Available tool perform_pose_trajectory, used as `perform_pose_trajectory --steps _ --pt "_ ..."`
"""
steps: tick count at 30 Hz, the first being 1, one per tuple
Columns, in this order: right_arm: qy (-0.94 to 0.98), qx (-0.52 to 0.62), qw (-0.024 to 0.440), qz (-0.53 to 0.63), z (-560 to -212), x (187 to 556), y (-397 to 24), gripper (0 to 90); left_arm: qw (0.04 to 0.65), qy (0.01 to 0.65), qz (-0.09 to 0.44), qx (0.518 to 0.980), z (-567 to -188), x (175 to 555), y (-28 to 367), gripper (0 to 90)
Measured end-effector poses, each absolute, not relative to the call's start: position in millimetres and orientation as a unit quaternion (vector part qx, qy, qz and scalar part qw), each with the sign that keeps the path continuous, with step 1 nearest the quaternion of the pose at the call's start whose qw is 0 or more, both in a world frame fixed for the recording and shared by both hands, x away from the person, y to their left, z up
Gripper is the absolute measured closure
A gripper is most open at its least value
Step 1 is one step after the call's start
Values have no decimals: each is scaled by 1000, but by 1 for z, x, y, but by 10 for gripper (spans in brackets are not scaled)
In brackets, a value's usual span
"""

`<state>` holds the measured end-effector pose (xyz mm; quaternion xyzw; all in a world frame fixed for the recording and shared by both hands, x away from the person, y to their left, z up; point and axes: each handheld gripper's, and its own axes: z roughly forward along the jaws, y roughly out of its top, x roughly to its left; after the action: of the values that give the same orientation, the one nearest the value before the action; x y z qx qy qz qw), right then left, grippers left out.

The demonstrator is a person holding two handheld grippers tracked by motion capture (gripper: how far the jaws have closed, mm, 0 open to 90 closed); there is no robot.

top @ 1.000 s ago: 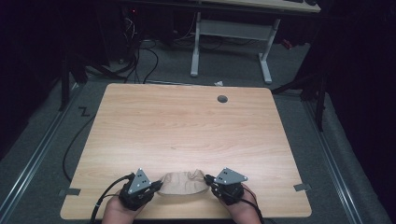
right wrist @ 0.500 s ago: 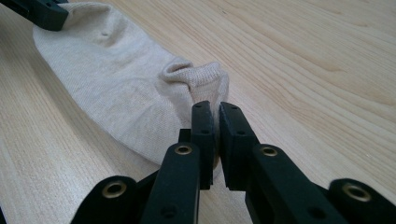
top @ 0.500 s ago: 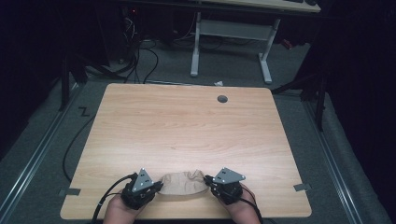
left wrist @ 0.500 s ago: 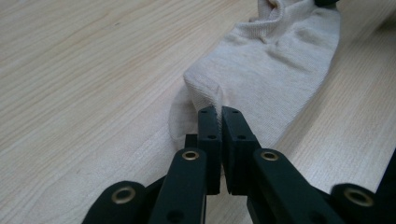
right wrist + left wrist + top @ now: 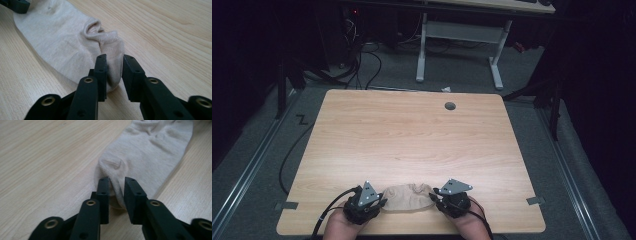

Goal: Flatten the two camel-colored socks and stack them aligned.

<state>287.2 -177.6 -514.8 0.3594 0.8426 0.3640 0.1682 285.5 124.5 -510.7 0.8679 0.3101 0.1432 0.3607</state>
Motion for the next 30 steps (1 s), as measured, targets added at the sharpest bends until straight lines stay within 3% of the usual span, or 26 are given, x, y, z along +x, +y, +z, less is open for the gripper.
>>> perform_pose_trajectory --steps 8,21,30 --pt "821 375 188 387 -507 289 -188 669 387 332 169 843 -500 294 139 582" --pt "768 440 262 384 -509 315 -228 548 387 406 222 798 -496 333 197 517" --pt "735 491 272 381 -513 321 -262 476 393 426 222 784 -496 338 206 505"
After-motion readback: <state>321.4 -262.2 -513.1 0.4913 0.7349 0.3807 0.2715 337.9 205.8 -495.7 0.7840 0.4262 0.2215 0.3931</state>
